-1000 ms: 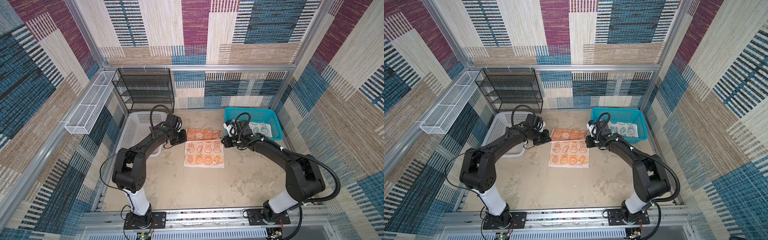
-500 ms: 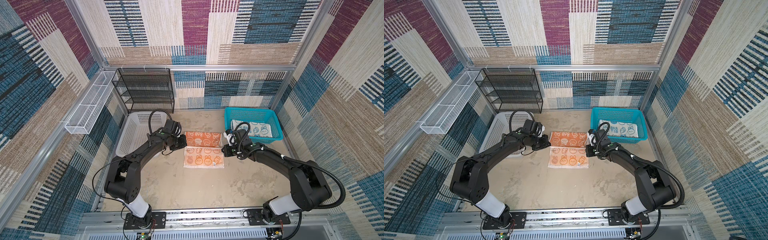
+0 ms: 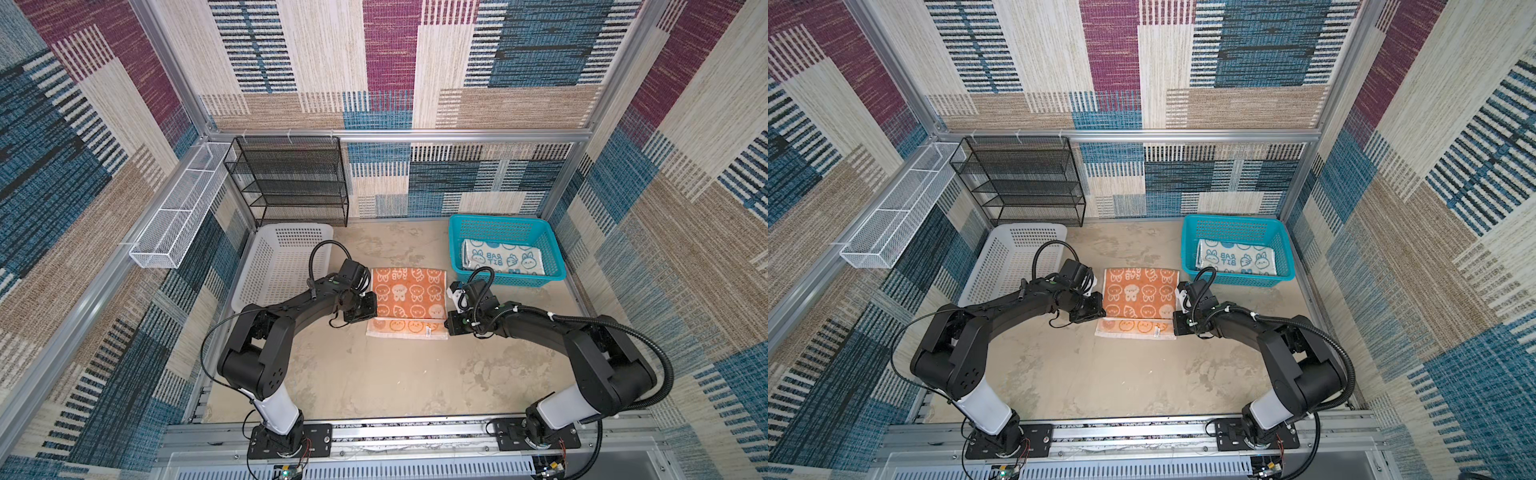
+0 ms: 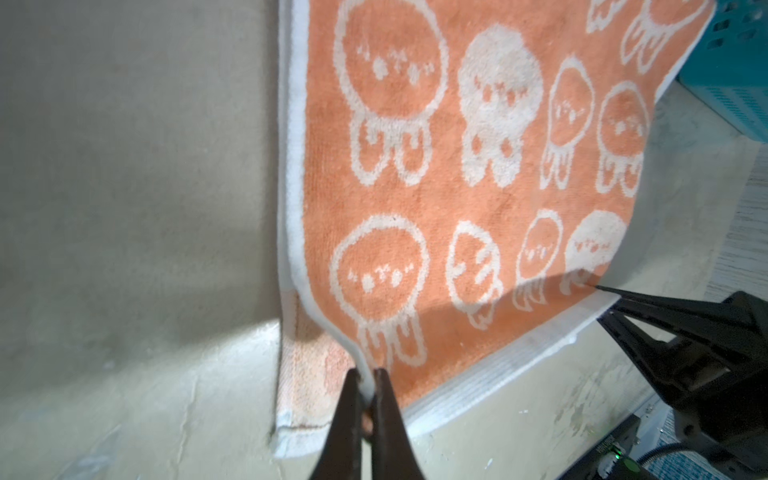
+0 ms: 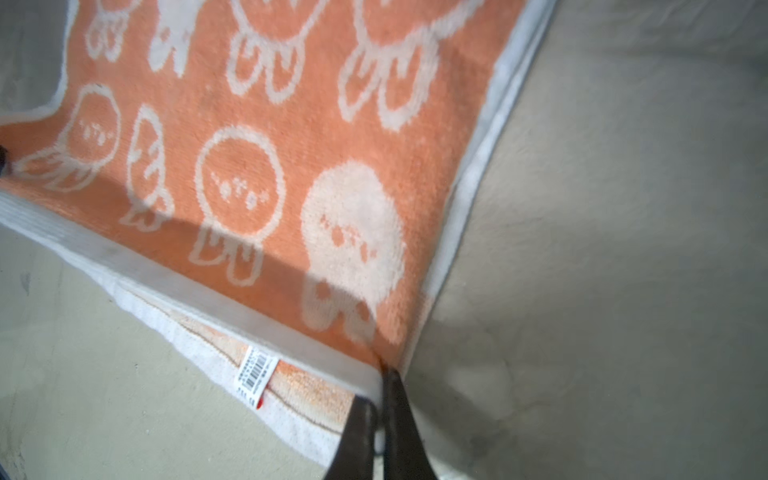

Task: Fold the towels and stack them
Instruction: 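Lay the folded edge down flat with both grippers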

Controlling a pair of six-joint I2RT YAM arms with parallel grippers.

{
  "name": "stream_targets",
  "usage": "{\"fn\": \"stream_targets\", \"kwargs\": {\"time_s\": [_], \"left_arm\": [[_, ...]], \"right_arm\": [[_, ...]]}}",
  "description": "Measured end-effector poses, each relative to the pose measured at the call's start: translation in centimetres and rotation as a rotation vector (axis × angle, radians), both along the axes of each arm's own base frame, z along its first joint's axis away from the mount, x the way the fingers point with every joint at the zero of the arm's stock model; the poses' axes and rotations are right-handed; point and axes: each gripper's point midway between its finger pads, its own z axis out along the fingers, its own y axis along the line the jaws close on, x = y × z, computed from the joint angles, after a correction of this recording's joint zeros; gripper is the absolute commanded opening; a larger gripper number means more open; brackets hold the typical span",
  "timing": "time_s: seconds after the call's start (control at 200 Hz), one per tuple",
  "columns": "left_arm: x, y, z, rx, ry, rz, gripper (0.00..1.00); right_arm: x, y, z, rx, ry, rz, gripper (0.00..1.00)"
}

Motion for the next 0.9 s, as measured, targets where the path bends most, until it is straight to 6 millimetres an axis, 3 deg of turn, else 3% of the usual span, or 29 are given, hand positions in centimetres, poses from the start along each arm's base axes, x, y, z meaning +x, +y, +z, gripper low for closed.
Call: {"fn": "stream_targets", "kwargs": {"time_s": [0.155, 0.351, 0.526, 0.746, 0.896], "left_arm": [[0.7, 0.8, -0.7, 0.035, 0.006, 0.023, 0.00], [3.2, 2.6, -2.2, 0.063, 0.029, 0.081, 0.00], [5.1, 2.9, 0.1, 0.050, -0.026, 0.097, 0.00], [6.0, 3.1, 4.4, 0.043, -0.115, 0.104, 0.00], [4.4, 3.6, 4.3, 0.050, -0.106, 0.103, 0.00]], "right_arm": [[2.0, 1.0, 0.0, 0.022, -0.032, -0.002, 0.00], [5.2, 2.6, 0.4, 0.023, -0.057, 0.008, 0.00], [7.2, 3.1, 2.5, 0.011, -0.094, 0.004, 0.00], [7.5, 3.0, 6.5, 0.013, -0.161, 0.017, 0.00], [5.5, 3.3, 5.8, 0.004, -0.139, 0.043, 0.00]]}}
